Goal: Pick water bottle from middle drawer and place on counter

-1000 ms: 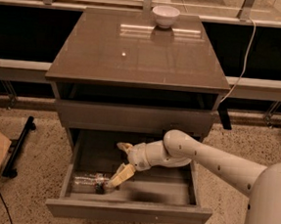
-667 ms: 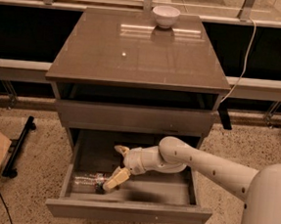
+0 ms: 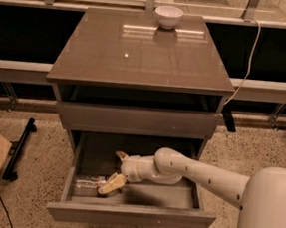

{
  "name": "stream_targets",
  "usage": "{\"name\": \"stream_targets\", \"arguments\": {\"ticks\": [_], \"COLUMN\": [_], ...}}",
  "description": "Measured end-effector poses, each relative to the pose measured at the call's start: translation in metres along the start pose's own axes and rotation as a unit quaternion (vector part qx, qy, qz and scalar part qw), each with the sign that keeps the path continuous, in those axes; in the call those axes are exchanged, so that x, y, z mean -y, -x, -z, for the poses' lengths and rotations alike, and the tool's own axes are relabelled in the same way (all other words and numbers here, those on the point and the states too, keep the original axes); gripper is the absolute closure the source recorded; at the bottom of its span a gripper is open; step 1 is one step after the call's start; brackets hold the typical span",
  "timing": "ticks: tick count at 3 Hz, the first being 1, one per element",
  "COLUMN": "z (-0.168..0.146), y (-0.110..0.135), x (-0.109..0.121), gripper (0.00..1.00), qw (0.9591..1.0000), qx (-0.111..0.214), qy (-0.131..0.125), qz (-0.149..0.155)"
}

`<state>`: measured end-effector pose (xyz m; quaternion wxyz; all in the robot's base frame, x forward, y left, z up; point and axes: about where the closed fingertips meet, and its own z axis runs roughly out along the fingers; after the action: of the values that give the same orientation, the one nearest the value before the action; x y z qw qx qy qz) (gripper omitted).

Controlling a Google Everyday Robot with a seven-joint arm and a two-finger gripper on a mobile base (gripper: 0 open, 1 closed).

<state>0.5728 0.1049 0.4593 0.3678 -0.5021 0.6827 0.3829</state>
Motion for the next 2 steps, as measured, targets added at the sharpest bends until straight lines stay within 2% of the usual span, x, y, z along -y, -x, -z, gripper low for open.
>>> {"name": "stream_targets", "arguments": {"ticks": [2], "z": [-0.031], "y": [-0.028], "x": [0.014], "gripper": [0.00], "qw": [0.9988], "qx": [0.002], "qy": [-0.022], "qz": [-0.043]}}
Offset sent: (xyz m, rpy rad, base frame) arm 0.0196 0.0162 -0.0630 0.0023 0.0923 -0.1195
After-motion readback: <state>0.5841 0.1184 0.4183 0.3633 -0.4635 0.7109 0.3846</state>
